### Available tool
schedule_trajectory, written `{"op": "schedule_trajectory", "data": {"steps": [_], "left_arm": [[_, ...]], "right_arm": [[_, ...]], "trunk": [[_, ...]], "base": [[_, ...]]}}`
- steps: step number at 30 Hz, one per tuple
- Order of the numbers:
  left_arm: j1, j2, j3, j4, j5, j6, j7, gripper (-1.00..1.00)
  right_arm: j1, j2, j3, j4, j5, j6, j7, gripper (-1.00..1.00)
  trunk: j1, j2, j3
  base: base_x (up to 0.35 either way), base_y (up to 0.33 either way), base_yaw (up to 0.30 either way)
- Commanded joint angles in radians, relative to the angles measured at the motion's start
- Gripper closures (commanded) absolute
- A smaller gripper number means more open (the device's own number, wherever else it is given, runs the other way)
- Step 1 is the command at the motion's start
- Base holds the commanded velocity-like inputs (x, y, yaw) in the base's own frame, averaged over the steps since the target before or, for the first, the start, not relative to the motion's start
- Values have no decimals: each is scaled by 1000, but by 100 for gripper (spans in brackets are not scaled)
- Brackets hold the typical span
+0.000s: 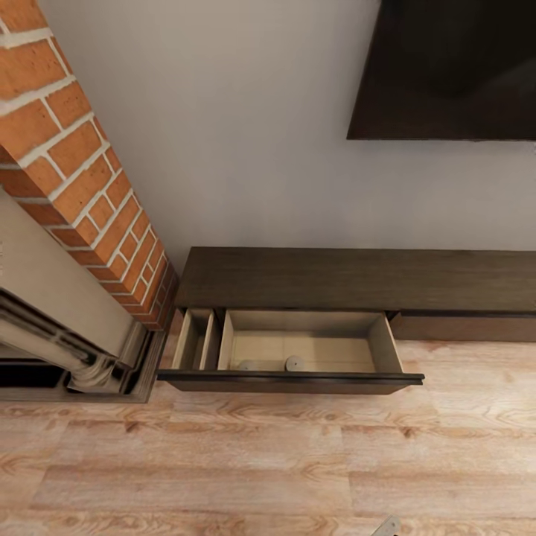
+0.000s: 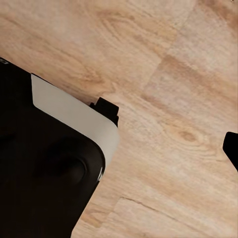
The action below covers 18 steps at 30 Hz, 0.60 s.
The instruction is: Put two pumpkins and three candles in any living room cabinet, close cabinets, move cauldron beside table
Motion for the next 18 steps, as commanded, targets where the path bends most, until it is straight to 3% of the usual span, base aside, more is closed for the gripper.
{"op": "schedule_trajectory", "data": {"steps": [1,18], "left_arm": [[0,0,0,0,0,0,0,-100],[0,-2,9,-4,-1,3,-13,-100]], "right_arm": [[0,0,0,0,0,0,0,-100],[1,-2,0,2,-2,-46,0,-100]], "trunk": [[0,0,2],[0,0,29]], "base": [[0,0,0],[0,0,0]]}}
